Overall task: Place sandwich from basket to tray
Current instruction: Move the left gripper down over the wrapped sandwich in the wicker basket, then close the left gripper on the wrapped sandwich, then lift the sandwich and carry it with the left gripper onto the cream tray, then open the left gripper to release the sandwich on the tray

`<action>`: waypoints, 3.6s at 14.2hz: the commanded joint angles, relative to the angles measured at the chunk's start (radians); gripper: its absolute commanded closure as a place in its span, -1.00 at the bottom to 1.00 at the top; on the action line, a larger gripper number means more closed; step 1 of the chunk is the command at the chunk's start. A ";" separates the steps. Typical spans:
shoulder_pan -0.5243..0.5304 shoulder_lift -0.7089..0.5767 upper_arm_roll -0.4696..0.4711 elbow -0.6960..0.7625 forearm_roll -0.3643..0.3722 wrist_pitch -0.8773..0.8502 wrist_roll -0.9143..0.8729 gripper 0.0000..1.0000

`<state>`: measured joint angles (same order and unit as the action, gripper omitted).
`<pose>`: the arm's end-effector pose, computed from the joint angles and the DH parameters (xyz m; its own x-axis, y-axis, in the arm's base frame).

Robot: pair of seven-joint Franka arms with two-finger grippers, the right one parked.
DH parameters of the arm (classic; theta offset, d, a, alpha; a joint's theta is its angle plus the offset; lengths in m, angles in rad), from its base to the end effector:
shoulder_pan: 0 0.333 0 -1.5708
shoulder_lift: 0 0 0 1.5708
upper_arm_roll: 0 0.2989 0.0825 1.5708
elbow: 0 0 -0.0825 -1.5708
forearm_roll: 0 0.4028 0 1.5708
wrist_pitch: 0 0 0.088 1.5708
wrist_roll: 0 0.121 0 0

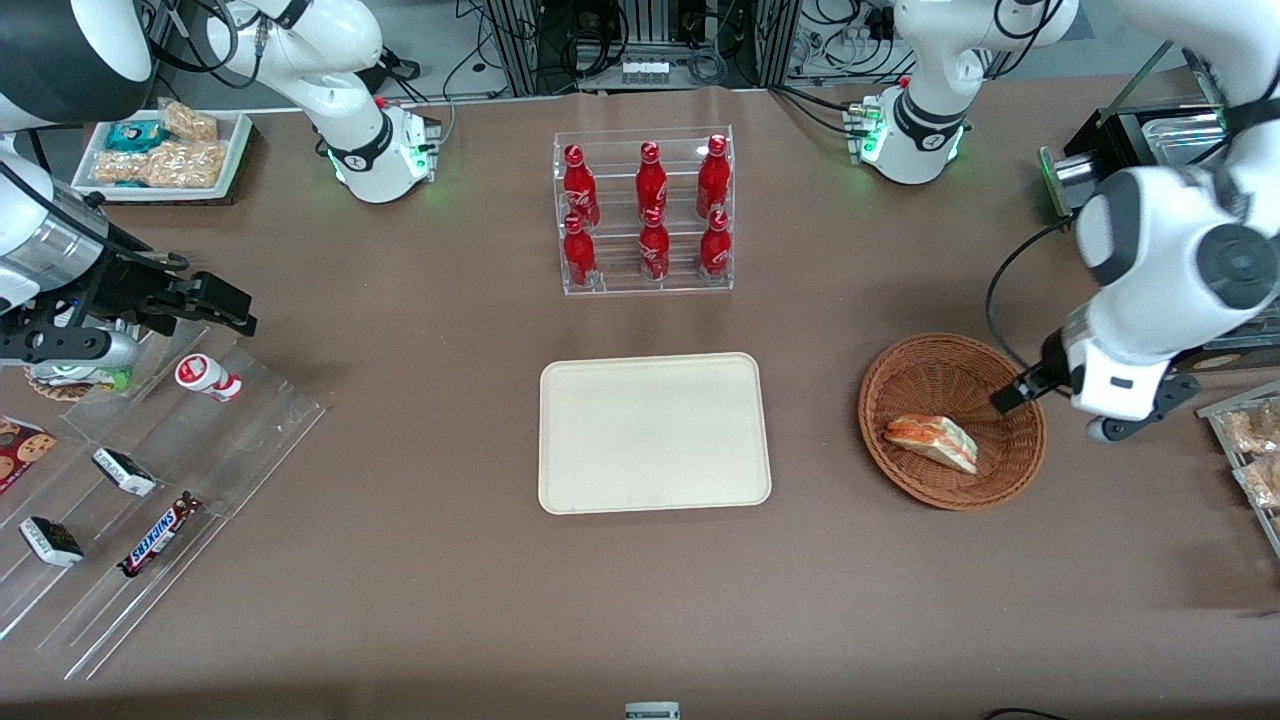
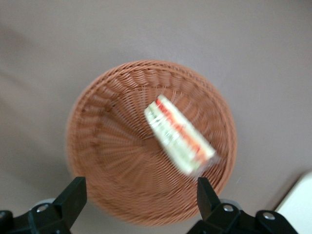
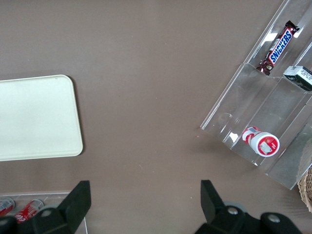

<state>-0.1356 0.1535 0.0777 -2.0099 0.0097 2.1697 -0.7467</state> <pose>0.5952 -0.0346 0.3391 0.7760 0.6305 0.0184 0.6307 -0.7760 -0.0101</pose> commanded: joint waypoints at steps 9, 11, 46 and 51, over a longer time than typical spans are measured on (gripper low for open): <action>-0.032 0.170 -0.039 -0.015 -0.013 0.223 -0.480 -1.00; -0.032 0.176 -0.044 -0.021 -0.011 0.220 -0.480 -1.00; -0.403 0.558 -0.381 0.484 0.418 0.091 -0.212 -1.00; -0.285 0.370 -0.383 0.462 0.373 0.001 -0.252 -1.00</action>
<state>-0.4949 0.6585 -0.3021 -1.5100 0.4035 2.2457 -0.9752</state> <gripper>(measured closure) 0.123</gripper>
